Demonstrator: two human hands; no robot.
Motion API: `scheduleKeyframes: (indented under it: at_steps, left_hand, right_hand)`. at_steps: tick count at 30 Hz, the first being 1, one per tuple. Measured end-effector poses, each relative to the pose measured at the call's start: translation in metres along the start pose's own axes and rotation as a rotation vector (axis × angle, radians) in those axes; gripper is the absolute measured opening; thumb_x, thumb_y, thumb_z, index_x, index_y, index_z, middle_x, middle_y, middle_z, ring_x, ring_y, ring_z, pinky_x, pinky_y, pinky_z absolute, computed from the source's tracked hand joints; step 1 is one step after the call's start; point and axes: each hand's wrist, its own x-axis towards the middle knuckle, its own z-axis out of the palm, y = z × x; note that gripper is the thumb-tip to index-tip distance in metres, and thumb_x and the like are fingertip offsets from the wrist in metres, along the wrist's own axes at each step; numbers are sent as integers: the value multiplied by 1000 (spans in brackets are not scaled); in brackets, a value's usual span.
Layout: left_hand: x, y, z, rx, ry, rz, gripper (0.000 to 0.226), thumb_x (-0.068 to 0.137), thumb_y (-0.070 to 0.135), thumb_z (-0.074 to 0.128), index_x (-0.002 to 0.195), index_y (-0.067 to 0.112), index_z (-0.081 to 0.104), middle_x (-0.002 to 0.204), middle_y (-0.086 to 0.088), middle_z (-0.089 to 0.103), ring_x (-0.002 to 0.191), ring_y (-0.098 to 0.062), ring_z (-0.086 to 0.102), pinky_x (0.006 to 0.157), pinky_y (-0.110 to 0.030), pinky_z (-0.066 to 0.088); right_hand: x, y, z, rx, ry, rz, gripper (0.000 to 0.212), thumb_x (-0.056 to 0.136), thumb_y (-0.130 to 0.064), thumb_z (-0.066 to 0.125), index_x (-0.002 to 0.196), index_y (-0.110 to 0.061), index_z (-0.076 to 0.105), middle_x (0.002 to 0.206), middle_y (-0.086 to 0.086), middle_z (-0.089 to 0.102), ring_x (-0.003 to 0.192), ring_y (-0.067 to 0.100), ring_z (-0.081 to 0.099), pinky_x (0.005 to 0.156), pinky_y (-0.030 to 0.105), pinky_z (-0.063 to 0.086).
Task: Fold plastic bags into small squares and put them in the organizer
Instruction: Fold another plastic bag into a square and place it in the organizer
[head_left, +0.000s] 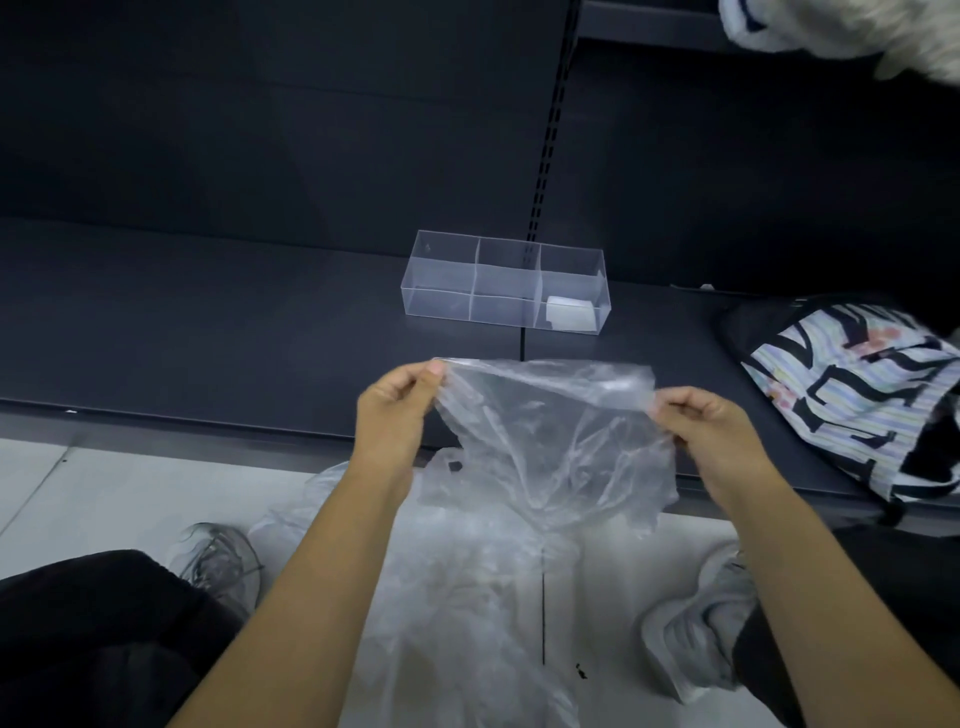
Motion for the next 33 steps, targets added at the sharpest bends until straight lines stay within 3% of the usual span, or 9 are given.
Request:
scheduleKeyframes:
  at_steps: [4,8,12,15,18,21,27,31,33]
  left_hand:
    - [7,2,-6,77,-12,57,16,91,27,63,81,18,71,76,8,71,74,-4,64,76,-17,51]
    - [8,4,-5,167,-106,107,17,92,29,62,77,23,69,78,8,71,75,-6,64,64,-16,51]
    - [5,9,-3,216,-213,129,17,93,31,61,78,24,66,75,12,68,72,-1,61,66,-14,47]
    - [6,9,-8,242,-204,122,17,95,31,57,80,25,64,75,8,65,70,-7,60,62,-18,48]
    - [15,8,-18,257,-27,122,18,97,27,52,83,22,61,74,6,62,67,-7,55,60,-16,48]
    - [24,2,-24,279,83,120,24,99,20,49,75,19,55,73,5,56,69,-7,52,71,-20,44]
    - [29,-17,-22,468,62,-55,18,97,24,51,91,9,57,86,-1,60,81,-16,57,92,-43,49]
    - [23,-2,-8,543,112,196,8,94,28,57,98,21,59,102,8,60,95,-6,57,83,-16,40]
    - [18,10,11,551,-50,305,6,90,29,64,96,27,65,103,13,64,96,1,58,80,-6,39]
  right_hand:
    - [6,-6,-13,-288,-48,-37,37,85,3,64,113,-21,63,117,1,62,115,18,57,85,20,42]
    - [0,-29,13,-428,-377,-177,70,70,-55,77,129,-61,39,145,-29,30,131,-8,28,98,18,28]
    - [14,-16,58,-712,-438,-187,75,74,-44,78,140,-37,41,150,-13,29,138,9,23,114,33,24]
    - [28,-5,66,-635,-390,-73,43,80,-26,77,118,-9,65,129,7,59,117,21,55,101,34,44]
    - [32,-8,52,-426,-360,-33,22,81,-35,73,91,-16,75,96,13,73,86,16,66,78,26,50]
    - [33,-12,40,-193,-297,14,37,73,-58,66,73,-21,73,84,3,70,79,17,64,79,32,51]
    - [33,-11,46,-22,-67,57,58,78,-72,53,84,-15,55,84,11,50,78,25,49,76,47,49]
    - [29,-14,50,-31,-222,-119,68,82,-59,62,76,7,47,78,10,47,73,23,43,71,40,40]
    - [25,-20,55,-59,-226,-179,51,86,-50,62,61,-8,47,63,5,40,60,19,38,64,31,40]
